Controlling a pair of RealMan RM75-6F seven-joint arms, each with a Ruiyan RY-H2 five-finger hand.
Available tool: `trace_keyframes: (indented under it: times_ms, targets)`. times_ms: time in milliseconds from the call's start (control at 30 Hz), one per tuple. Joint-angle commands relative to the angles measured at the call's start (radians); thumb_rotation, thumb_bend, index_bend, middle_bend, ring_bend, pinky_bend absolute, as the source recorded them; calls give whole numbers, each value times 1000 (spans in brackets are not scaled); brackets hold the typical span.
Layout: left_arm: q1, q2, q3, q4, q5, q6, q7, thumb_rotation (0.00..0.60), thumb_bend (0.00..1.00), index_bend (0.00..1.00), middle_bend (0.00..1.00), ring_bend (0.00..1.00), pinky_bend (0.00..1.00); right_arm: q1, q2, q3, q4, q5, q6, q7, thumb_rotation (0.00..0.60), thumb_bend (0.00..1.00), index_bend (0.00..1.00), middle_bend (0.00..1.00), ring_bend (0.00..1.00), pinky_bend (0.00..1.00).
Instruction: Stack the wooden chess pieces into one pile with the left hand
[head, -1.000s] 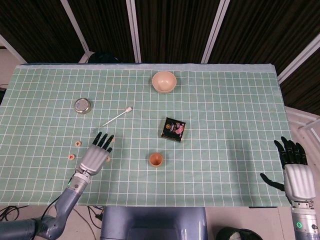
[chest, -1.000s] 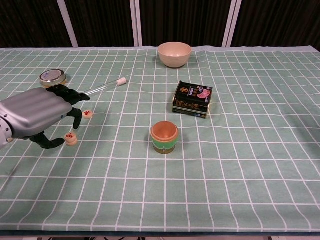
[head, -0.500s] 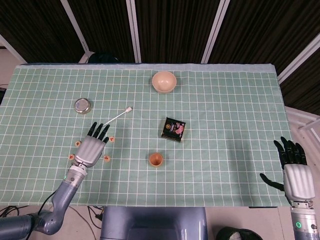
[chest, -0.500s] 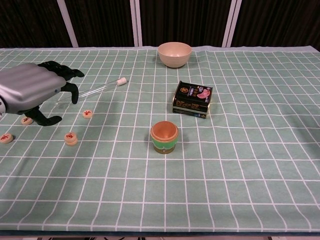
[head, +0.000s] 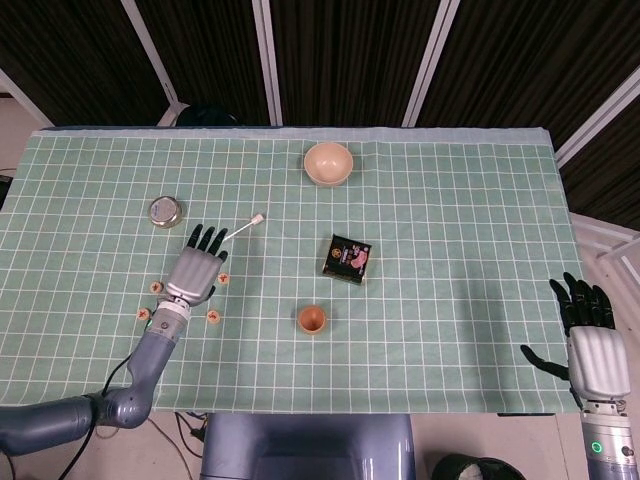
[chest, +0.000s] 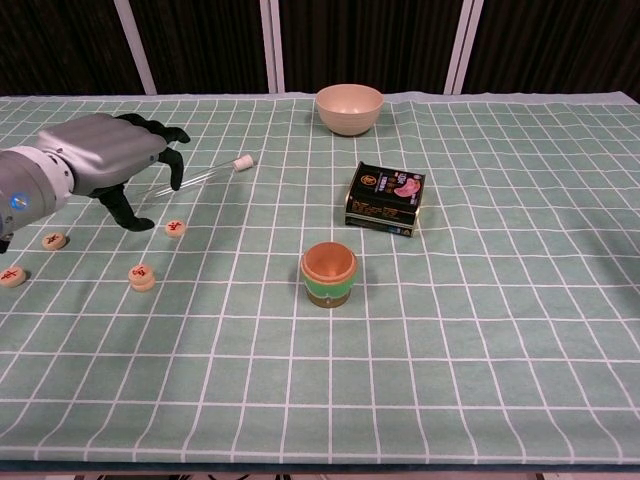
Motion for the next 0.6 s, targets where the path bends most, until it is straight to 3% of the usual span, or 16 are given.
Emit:
trace_keyframes:
  times_ms: [33,333,600]
  targets:
    - [-21,-34,-6,44,-27,-16,-8,600,220,403,37,0,0,0,1,2,0,4,-2,2,600,233,90,14,25,0]
    - [-54,-106,13,154,-56,-39,-14,600,259,443,50,0,0,2,5,7,-6,23,-13,14,600,233,89,14,25,0]
    - [-65,-124,24,171,-49,-28,-21,600,260,449,52,0,0,1,6,8,-8,26,-13,15,600,232,89,14,25,0]
